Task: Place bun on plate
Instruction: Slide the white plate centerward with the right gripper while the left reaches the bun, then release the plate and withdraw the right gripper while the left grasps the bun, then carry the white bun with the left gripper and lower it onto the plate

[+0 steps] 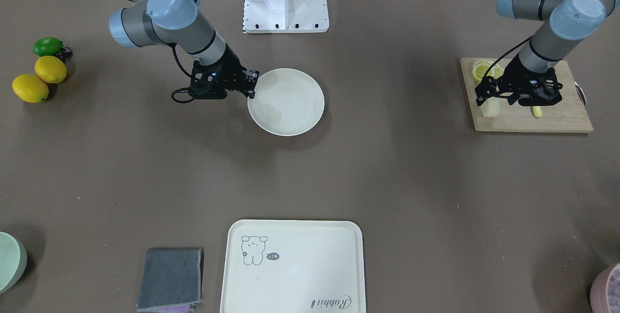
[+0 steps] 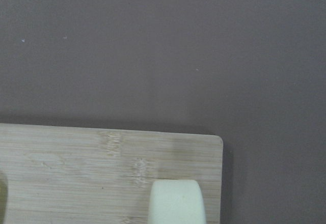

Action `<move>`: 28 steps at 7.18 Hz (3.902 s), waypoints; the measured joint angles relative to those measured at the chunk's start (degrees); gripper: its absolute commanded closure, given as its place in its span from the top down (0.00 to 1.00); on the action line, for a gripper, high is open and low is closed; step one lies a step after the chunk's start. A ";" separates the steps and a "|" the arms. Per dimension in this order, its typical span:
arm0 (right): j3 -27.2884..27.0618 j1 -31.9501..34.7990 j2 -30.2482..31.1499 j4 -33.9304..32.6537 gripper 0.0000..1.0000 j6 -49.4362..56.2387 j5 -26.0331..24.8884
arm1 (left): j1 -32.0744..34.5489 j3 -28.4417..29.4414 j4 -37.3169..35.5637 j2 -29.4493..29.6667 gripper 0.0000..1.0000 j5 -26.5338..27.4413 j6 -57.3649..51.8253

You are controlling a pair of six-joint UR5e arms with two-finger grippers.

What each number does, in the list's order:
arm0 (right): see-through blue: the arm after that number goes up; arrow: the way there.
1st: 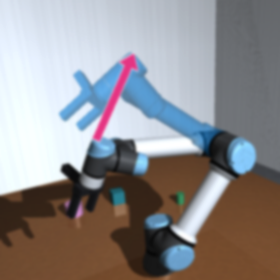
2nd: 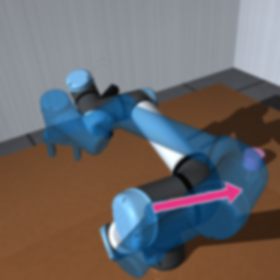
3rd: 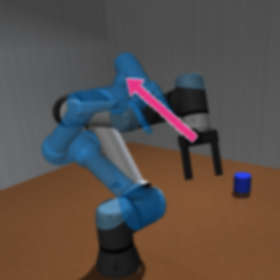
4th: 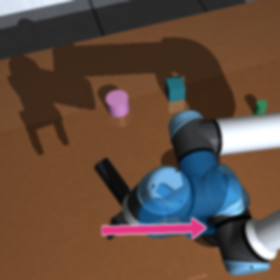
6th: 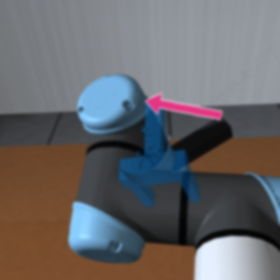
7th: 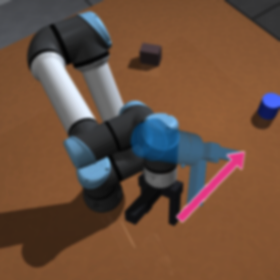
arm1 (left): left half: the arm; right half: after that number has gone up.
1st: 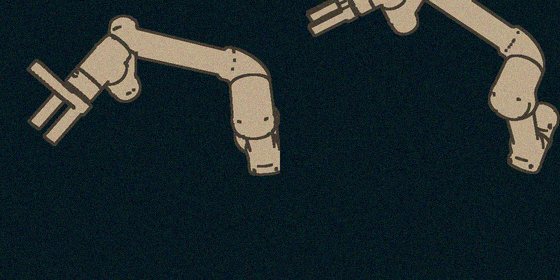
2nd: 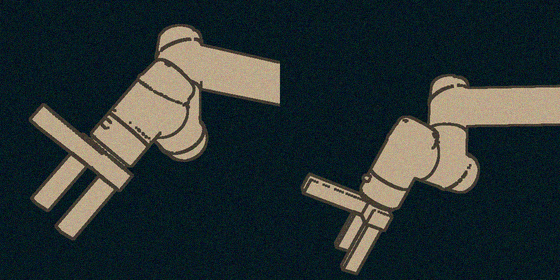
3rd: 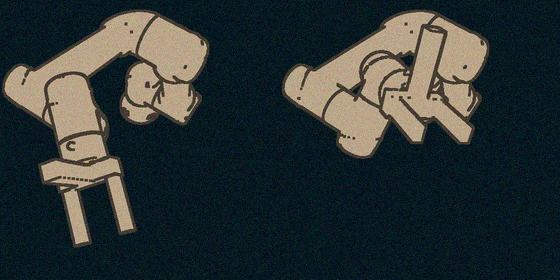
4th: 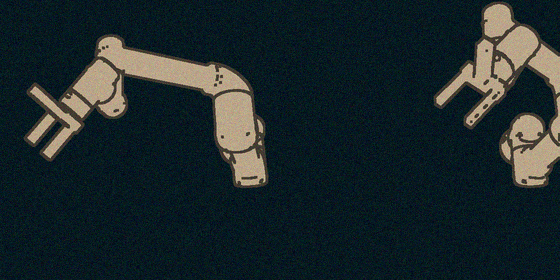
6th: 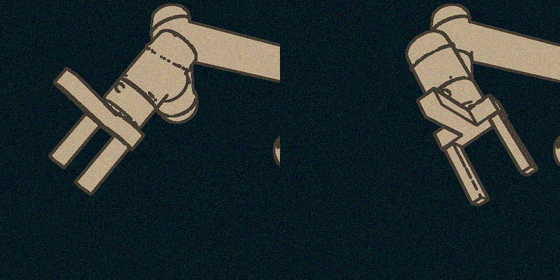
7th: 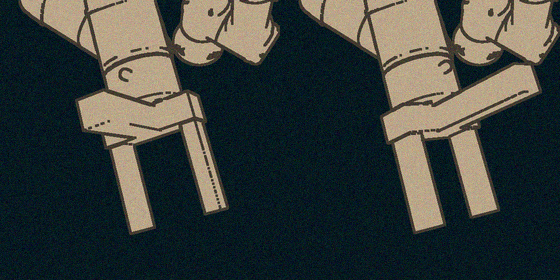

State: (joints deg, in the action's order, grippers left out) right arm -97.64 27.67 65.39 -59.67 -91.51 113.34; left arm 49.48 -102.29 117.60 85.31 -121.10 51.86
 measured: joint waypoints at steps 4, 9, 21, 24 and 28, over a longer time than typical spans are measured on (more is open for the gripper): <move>0.08 -0.17 -0.28 0.19 1.00 -0.90 -1.29 | -0.58 1.21 0.08 0.36 0.70 0.08 0.06; 0.09 -0.16 -0.44 0.42 1.00 -0.95 -1.51 | -0.68 0.89 0.28 -0.13 0.42 -0.01 0.91; -3.93 30.56 21.62 -0.20 1.00 32.66 23.98 | -6.38 -3.30 -17.96 28.45 0.36 1.53 20.55; -3.19 37.30 30.00 -0.35 1.00 46.83 25.45 | -18.94 3.35 -23.59 43.42 0.36 13.02 30.47; -0.90 42.04 34.56 -0.31 1.00 55.10 25.27 | -27.18 16.63 -22.08 53.78 0.38 21.28 33.93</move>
State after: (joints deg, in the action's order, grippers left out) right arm -98.54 69.71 99.95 -59.97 -36.41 138.61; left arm 22.30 -85.66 95.52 139.09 -99.82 85.79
